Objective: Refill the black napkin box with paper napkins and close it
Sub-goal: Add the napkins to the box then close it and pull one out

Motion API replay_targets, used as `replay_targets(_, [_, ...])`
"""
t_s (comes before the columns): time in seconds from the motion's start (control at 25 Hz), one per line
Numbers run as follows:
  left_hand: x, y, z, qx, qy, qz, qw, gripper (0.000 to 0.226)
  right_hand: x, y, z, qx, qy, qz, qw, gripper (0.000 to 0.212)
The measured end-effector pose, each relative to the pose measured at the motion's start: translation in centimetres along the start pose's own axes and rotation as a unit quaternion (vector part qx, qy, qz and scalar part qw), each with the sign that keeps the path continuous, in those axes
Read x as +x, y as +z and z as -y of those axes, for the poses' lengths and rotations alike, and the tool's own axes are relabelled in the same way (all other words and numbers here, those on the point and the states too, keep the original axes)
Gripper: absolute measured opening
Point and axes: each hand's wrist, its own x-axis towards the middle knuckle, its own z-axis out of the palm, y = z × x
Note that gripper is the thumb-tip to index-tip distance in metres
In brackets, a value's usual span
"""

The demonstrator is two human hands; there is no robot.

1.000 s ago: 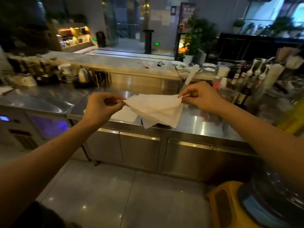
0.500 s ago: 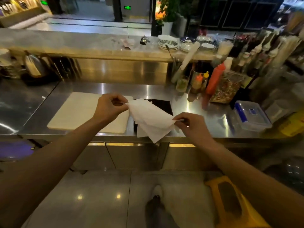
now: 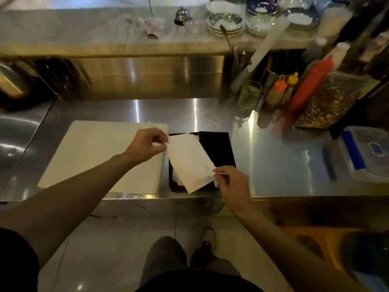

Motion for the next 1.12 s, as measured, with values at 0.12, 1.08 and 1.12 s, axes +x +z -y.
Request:
replay_targets(0.12, [3.2, 0.3, 2.8, 0.016, 0.032, 0.058, 0.998, 0.015, 1.7, 2.0, -0.7, 0.0, 0.023, 0.003, 1.0, 0.015])
replay_targets(1.08, [4.1, 4.9, 10.2, -0.098, -0.043, 0.021, 0.994, 0.04, 10.5, 11.0, 3.0, -0.247, -0.05, 0.058, 0.966, 0.049])
replay_targets(1.12, [2.9, 5.6, 9.8, -0.127, -0.104, -0.004, 0.986, 0.039, 11.7, 12.1, 3.0, -0.256, -0.05, 0.08, 0.962, 0.051])
